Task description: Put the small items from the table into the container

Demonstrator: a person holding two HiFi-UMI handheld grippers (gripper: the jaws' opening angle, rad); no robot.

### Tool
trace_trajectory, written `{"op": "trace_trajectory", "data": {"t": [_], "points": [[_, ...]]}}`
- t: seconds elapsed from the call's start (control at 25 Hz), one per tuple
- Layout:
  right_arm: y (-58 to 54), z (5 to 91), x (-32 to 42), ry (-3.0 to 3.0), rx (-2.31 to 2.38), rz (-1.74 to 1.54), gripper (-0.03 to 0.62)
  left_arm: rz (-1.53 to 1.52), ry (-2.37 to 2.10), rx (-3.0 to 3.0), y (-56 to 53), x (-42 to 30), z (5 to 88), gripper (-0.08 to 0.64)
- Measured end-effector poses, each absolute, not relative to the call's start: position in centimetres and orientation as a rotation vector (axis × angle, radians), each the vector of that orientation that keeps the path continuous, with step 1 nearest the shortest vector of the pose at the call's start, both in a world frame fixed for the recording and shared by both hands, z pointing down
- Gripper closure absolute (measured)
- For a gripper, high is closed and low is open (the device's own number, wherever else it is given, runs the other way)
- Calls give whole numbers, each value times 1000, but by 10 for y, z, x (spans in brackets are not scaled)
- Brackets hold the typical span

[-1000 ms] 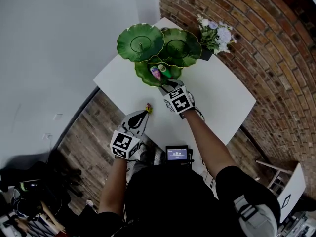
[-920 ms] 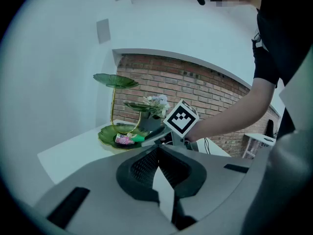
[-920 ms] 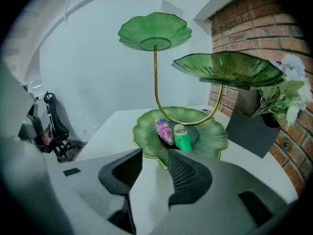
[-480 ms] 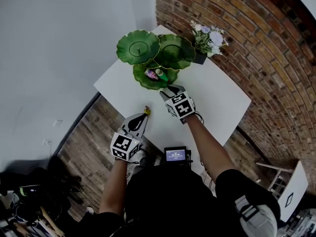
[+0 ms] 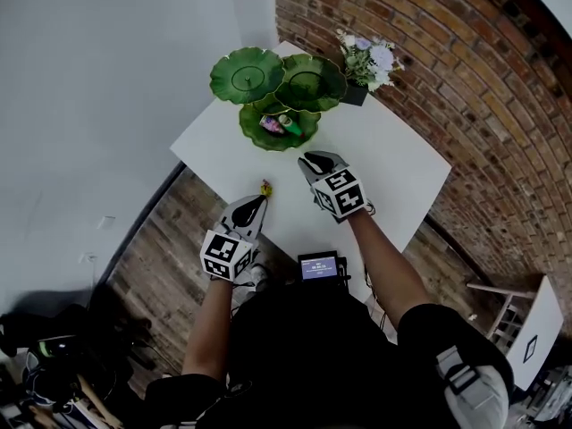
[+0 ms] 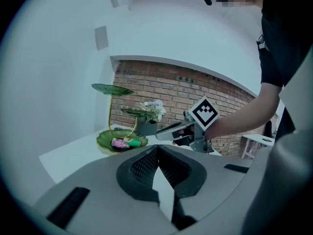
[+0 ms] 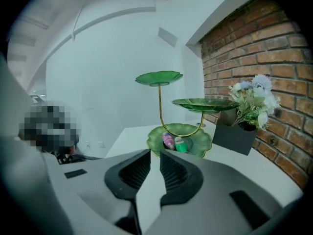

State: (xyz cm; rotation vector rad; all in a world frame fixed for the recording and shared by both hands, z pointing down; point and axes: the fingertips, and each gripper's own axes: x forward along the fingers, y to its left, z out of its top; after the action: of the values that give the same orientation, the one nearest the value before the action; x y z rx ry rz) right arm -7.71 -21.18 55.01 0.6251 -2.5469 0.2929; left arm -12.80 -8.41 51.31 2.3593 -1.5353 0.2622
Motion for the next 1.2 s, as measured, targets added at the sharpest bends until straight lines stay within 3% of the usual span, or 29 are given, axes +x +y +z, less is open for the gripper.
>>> {"op": "trace_trajectory", "data": {"t": [0.32,1.2], "points": [[-181,537,-60,-2595,627,342,569,256,-1529,2373,-76,-127,512,551],[-147,542,-45,-2574,656,407,571,209,-1538,2355,-68,-137,514,551]]}}
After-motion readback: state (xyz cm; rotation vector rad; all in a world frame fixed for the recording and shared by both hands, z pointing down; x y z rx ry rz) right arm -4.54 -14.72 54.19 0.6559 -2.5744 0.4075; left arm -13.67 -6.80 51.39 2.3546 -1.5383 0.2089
